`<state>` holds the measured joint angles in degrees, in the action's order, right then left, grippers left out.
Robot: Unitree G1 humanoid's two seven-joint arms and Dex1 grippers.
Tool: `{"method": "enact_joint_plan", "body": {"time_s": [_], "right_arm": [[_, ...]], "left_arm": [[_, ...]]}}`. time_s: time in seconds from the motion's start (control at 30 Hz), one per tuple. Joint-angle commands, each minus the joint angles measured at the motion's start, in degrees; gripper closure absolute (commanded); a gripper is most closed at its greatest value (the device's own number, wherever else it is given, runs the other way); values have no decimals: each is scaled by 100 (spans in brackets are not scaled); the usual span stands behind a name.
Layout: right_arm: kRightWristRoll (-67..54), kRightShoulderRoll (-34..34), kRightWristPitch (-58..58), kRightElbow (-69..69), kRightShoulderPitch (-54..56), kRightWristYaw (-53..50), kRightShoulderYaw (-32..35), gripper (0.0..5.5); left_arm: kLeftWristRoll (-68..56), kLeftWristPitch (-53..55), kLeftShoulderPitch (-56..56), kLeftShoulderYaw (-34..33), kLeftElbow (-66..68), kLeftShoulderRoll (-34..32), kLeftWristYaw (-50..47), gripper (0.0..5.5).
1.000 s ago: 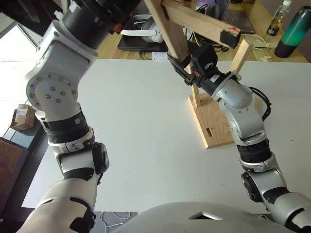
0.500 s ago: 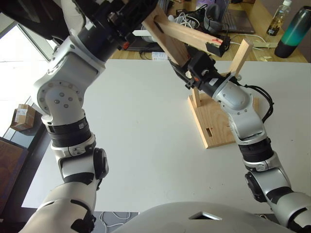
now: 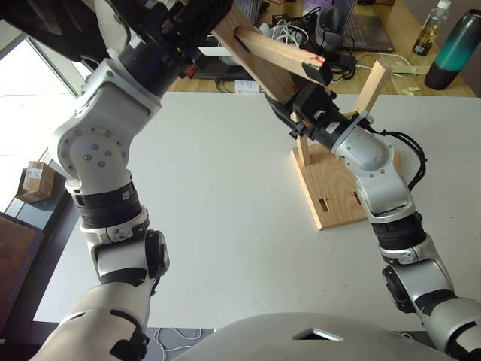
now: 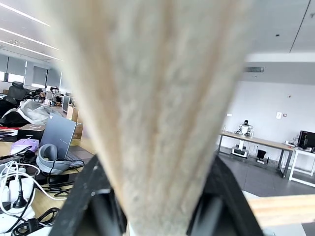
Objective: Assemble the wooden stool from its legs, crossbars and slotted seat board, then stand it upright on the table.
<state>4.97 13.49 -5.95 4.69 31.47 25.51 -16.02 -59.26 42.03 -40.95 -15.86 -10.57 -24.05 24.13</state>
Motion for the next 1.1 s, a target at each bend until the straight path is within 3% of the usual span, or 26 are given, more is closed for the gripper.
{"method": "enact_joint_plan", "body": {"time_s": [0.03, 0.3, 0.43, 0.57, 0.67, 0.8, 0.87, 0.93, 1.1], "right_arm": [[13, 97, -151, 34, 1, 222, -45, 346], [-98, 567, -592, 115, -144, 929, -178, 346], [-160, 767, -628, 186, -196, 1183, -166, 254], [-560, 767, -476, 392, -236, 1193, 317, 188], [-1274, 1790, -1208, 1201, -874, 2379, 535, 186], [-1403, 4301, -1094, 857, -2078, 4449, 1027, 271], [-1012, 5085, -854, 720, -2480, 4956, 806, 301], [-605, 5325, -786, 873, -2582, 5077, 465, 339], [385, 4626, -1452, 1549, -2199, 4943, -735, 417]], "left_arm": [[3, -53, 61, -130, -98, 141, -354, 446], [437, -449, -74, -273, 72, 251, -714, 447], [454, -420, -62, -334, 15, 184, -616, 449], [540, -520, 11, -452, 51, -72, -369, 449], [755, -665, 42, -622, 167, -280, -388, 449], [933, -879, 195, -823, 118, -316, -573, 449], [927, -937, 226, -822, 49, -239, -649, 449], [924, -976, 211, -789, 17, -169, -716, 449], [1011, -1066, 79, -657, 57, -14, -891, 449]]}}
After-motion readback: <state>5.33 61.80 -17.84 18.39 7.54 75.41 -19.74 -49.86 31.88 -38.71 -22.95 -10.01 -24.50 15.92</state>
